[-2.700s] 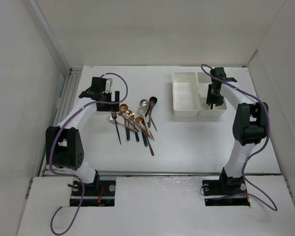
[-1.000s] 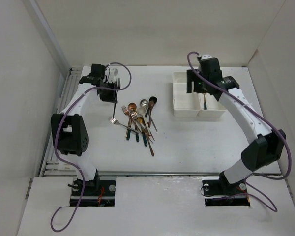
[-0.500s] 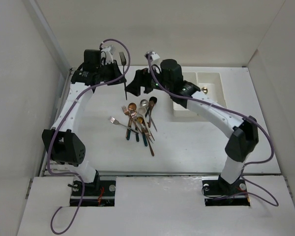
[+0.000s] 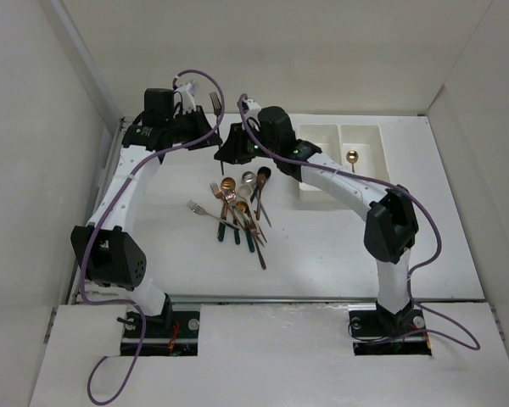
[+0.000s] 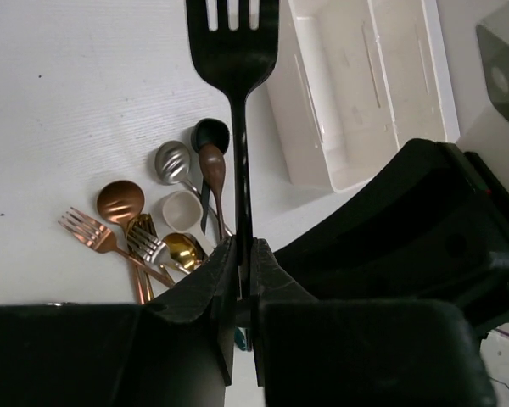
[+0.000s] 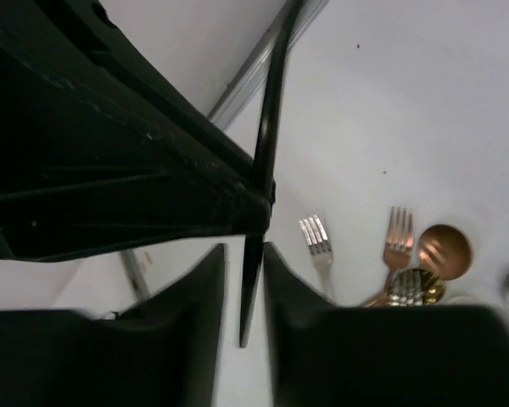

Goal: Sort the eating utensils into containers

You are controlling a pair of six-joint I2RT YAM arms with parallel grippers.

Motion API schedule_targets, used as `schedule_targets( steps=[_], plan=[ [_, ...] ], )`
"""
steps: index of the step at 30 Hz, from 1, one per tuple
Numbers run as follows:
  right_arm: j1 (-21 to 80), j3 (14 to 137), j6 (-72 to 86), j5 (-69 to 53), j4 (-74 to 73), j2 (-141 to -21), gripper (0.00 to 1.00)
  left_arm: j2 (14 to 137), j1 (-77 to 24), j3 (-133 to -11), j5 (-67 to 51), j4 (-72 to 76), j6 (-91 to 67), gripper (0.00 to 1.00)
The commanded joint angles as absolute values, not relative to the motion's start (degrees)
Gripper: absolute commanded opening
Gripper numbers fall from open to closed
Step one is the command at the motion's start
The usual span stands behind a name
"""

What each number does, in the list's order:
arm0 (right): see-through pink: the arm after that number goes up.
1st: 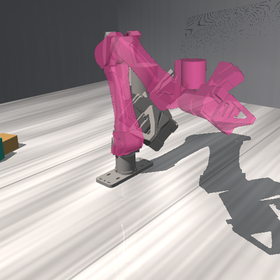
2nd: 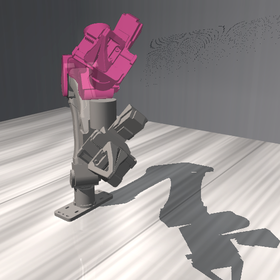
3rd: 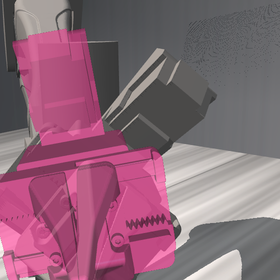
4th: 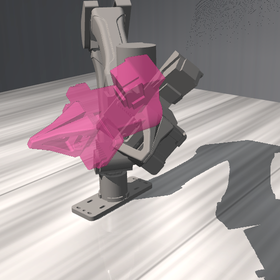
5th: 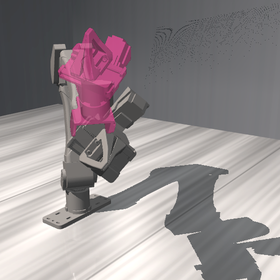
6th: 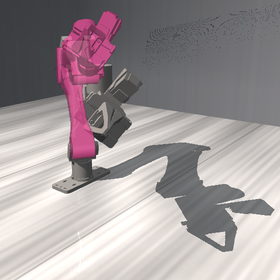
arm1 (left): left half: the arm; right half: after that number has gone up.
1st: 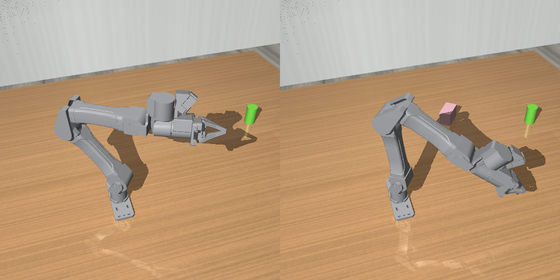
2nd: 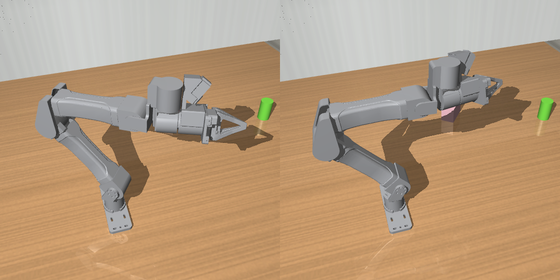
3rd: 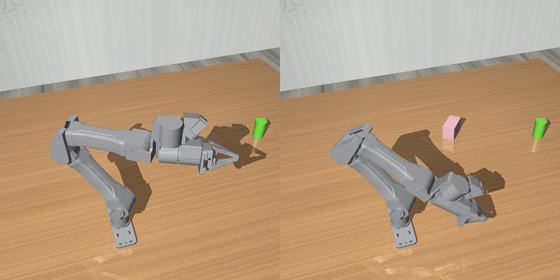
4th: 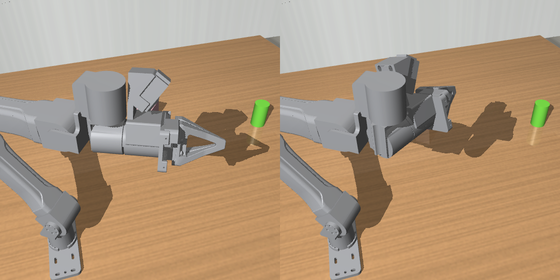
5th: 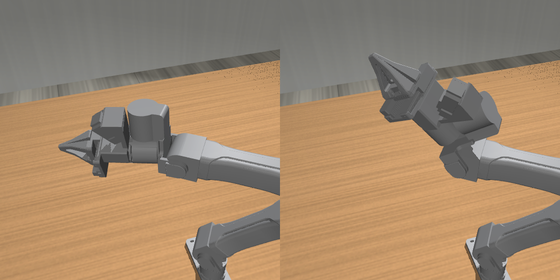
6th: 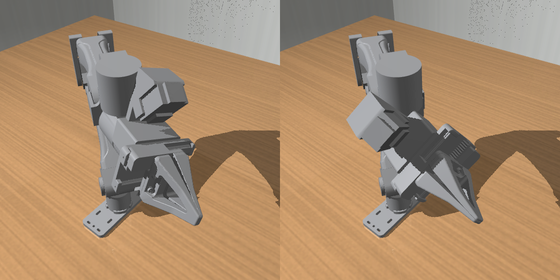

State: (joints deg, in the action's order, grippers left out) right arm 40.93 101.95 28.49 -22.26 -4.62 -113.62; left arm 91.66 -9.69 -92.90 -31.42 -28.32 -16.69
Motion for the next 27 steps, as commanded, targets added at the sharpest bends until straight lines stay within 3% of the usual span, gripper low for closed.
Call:
schedule_targets(
  steps=[1,3,6,7,8,11,13,20,27],
  plan=[
    [41.22,106.25,31.19,-23.91,-1.14,-114.87,0.18,88.15,-10.11,-90.53,-34.01,-25.93,-18.11,0.00],
    [41.22,106.26,31.72,-23.12,-1.14,-114.87,0.01,88.15,-10.11,-89.13,-34.01,-25.93,-18.11,0.00],
    [41.22,106.26,31.73,-22.59,-1.14,-114.18,0.00,87.54,-10.11,-88.33,-33.40,-25.93,-18.11,0.00],
    [41.22,105.56,31.21,-22.59,-1.14,-114.17,0.00,87.54,-10.11,-87.81,-33.40,-25.41,-18.11,0.07],
    [41.22,105.03,31.20,-21.89,-1.14,-113.56,0.00,87.02,-10.11,-87.19,-33.40,-25.40,-17.58,0.29],
    [39.91,102.75,31.20,-19.26,-1.14,-111.54,0.00,87.01,-10.11,-86.05,-33.93,-24.87,-17.58,0.77],
    [37.63,99.07,31.20,-17.24,-2.19,-108.31,0.00,87.01,-10.11,-85.44,-33.40,-24.87,-15.74,1.00],
    [27.69,92.46,26.99,5.78,-23.50,-101.60,0.00,91.57,-10.11,-77.88,-23.39,-30.23,-11.26,1.00],
    [24.35,86.57,23.64,15.38,-30.15,-103.00,0.00,96.68,-10.11,-74.44,-17.49,-34.98,-3.87,1.00]
  ],
)
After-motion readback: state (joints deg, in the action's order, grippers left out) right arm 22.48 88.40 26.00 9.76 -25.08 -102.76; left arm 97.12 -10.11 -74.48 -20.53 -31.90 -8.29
